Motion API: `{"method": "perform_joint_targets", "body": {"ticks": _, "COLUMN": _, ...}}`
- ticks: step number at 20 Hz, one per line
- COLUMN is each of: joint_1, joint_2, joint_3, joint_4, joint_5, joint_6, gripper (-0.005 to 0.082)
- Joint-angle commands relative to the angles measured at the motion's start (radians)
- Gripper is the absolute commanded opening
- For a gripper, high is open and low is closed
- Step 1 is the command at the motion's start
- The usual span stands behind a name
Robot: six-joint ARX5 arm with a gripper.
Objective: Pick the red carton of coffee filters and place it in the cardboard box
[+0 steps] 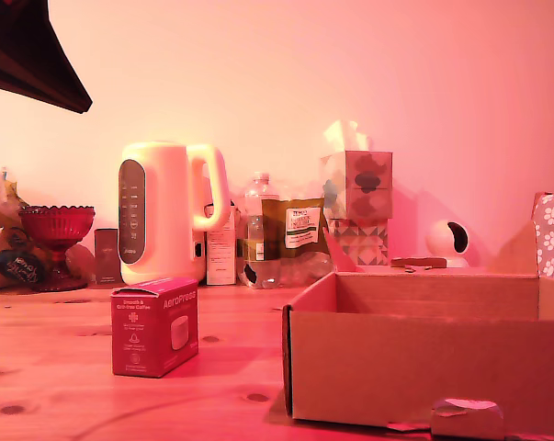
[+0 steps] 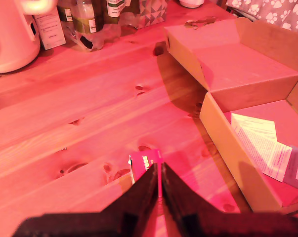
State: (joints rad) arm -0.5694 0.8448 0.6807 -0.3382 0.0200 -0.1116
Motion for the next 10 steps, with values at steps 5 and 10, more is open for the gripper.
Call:
{"method": "perform_joint_targets", "body": {"ticks": 5, "joint_1": -0.003, "joint_2": -0.007, "joint_3": -0.013, "joint_4": -0.012, "joint_5": -0.001, "joint_6": 0.007, "gripper": -0.0024}}
{"method": "perform_joint_targets", "body": {"ticks": 10, "joint_1": -0.003, "joint_2": -0.007, "joint_3": -0.013, "joint_4": -0.002, "joint_5": -0.002, "joint_6": 0.007, "gripper": -0.0024}}
